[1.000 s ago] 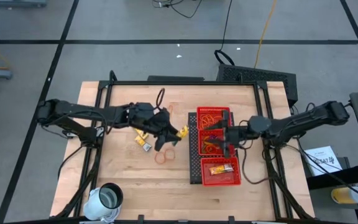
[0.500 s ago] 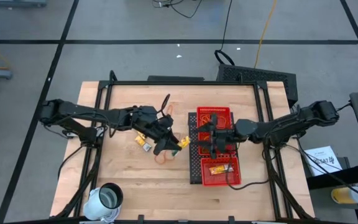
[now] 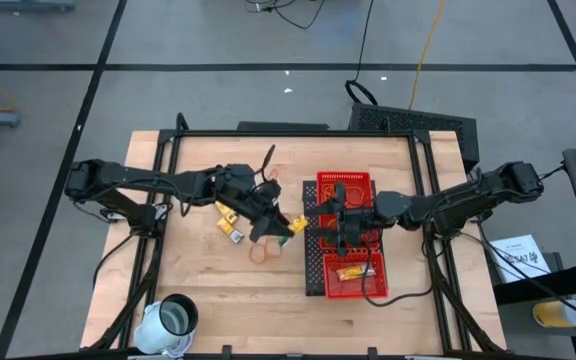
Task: Pick & Place Office Desk Supplies
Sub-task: Put the yellow pack of crayons into the bottom red bin on the shelf
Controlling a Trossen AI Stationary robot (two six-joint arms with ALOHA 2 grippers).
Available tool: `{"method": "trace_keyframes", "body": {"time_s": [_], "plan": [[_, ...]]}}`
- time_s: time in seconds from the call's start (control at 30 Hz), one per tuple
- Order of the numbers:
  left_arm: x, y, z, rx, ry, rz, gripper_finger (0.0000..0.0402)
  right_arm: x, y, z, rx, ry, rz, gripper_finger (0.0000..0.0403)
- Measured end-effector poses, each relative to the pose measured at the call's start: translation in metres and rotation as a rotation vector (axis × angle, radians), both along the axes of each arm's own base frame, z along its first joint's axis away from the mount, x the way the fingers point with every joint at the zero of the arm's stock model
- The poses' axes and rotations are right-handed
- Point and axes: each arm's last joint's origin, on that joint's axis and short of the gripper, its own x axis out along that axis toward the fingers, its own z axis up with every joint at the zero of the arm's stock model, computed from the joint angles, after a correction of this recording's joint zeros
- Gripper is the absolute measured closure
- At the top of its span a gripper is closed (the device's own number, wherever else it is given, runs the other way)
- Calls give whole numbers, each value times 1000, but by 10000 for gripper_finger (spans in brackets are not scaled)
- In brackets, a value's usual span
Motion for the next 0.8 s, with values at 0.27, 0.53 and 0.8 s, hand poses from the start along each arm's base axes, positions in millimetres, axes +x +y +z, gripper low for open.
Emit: {"method": "trace_keyframes", "body": {"time_s": [0.27, 0.53, 0.8], "plan": [[4, 7, -1, -38, 38, -6, 284, 1, 1, -1, 0, -1, 3, 193], [28, 5, 20, 87, 121, -99, 284, 1, 1, -2, -2, 8, 6, 193], [39, 10, 20, 125, 134, -125, 284, 0, 8, -6, -25, 45, 24, 200]]}}
